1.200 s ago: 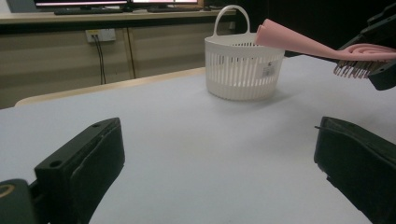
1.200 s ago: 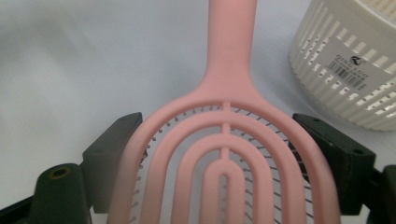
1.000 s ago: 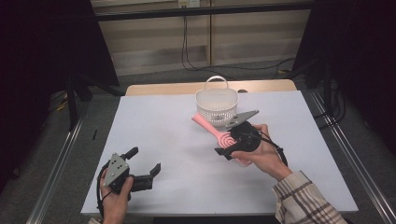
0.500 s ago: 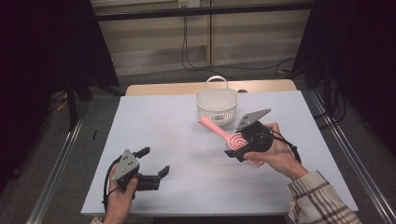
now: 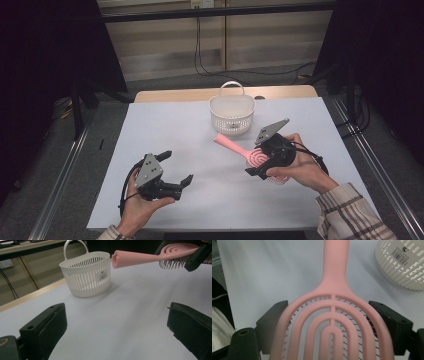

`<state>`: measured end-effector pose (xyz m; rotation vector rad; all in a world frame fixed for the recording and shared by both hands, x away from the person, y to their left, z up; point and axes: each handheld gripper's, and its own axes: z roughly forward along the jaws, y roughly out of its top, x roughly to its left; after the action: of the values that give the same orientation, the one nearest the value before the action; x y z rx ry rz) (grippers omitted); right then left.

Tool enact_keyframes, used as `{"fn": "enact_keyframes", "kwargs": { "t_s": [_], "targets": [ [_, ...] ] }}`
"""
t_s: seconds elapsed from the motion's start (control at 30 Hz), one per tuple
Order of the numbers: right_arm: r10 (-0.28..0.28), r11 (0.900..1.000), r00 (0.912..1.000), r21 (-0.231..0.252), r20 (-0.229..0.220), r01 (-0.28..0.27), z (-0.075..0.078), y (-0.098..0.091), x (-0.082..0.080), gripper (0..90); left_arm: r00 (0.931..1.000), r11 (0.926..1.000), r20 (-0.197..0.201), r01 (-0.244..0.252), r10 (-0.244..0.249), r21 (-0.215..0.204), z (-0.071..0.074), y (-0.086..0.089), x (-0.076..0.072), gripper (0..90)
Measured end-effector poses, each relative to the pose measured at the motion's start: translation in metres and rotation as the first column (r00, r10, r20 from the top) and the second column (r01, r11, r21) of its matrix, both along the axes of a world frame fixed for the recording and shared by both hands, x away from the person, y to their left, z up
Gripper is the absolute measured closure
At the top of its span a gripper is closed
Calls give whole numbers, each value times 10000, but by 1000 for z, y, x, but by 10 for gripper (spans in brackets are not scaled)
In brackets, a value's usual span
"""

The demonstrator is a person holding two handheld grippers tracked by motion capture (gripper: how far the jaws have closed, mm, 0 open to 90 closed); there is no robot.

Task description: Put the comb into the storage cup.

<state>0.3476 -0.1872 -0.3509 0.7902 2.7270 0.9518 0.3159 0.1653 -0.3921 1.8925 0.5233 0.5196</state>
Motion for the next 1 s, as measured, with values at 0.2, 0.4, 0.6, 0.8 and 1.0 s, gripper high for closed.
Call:
{"fn": "enact_keyframes", "kwargs": {
  "t_s": [0.2, 0.4, 0.6, 0.8, 1.0],
  "targets": [
    [214, 9997, 9998, -80, 7, -214, 0, 3, -3, 193, 9989, 9967, 137, 441, -452, 677, 0, -12, 5, 40],
    [365, 9992, 9993, -135, 53, -365, -1, 4, -4, 192, 9951, 9862, 620, 671, -772, 1516, 1, -19, 5, 55],
    [544, 9981, 9985, -300, -25, -545, -4, 12, -6, 193, 9898, 9793, 927, 897, -1079, 1815, 3, -34, 8, 55],
    [630, 9970, 9980, -456, -25, -630, -3, 14, -9, 193, 9858, 9757, 1303, 780, -1061, 2049, 7, -41, 13, 58],
    [764, 9940, 9969, -776, -203, -777, -6, 19, -10, 192, 9790, 9633, 1529, 933, -1348, 2519, 9, -49, 14, 63]
  ]
}}
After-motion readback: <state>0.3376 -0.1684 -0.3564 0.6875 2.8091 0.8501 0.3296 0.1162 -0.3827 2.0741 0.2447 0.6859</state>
